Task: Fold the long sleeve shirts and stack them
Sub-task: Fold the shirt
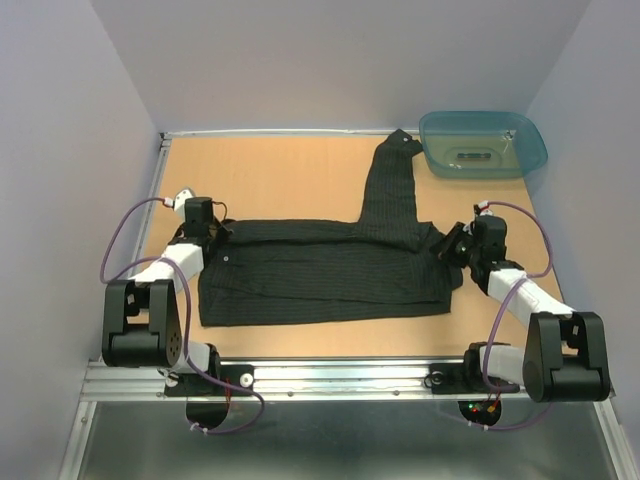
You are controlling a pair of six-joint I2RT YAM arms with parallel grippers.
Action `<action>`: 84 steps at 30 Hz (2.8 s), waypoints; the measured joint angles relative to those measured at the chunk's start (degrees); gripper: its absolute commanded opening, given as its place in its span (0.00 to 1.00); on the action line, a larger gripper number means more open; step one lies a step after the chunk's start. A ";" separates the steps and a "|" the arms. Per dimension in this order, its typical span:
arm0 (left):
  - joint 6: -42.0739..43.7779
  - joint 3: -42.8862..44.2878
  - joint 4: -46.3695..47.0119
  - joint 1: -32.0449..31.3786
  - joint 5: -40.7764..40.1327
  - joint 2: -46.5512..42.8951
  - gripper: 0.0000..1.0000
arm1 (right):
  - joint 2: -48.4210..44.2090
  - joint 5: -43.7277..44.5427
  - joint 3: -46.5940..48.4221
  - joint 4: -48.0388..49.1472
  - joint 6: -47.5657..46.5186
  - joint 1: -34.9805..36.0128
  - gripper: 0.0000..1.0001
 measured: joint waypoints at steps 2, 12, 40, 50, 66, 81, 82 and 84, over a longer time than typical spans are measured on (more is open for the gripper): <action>-0.28 -0.42 -0.44 0.00 -0.07 -1.53 0.02 | -1.11 -0.48 0.00 0.13 -0.07 0.00 0.35; -0.92 -3.26 -6.14 0.04 -6.71 -12.00 0.58 | -0.70 -2.16 3.87 -0.44 -0.85 1.97 0.65; -1.95 4.42 -1.68 -5.29 5.44 1.86 0.62 | 31.85 8.26 26.71 8.66 3.28 27.06 0.56; -8.02 -3.85 -1.03 -1.86 4.26 0.42 0.65 | 30.05 8.85 14.34 21.16 7.21 26.97 0.56; 18.56 19.12 -12.17 -3.76 -2.54 -1.68 0.79 | 24.11 10.56 30.05 1.42 -13.90 34.82 0.57; 36.59 30.38 -24.63 -8.17 -0.74 20.81 0.64 | 44.26 9.14 45.62 -0.26 -26.18 43.95 0.60; 36.85 30.77 -24.63 -8.17 -0.74 21.11 0.64 | 44.96 9.27 45.79 -0.42 -26.40 44.09 0.60; 37.40 31.43 -24.59 -8.17 -0.94 21.84 0.63 | 46.73 9.94 45.83 -0.74 -27.08 44.50 0.60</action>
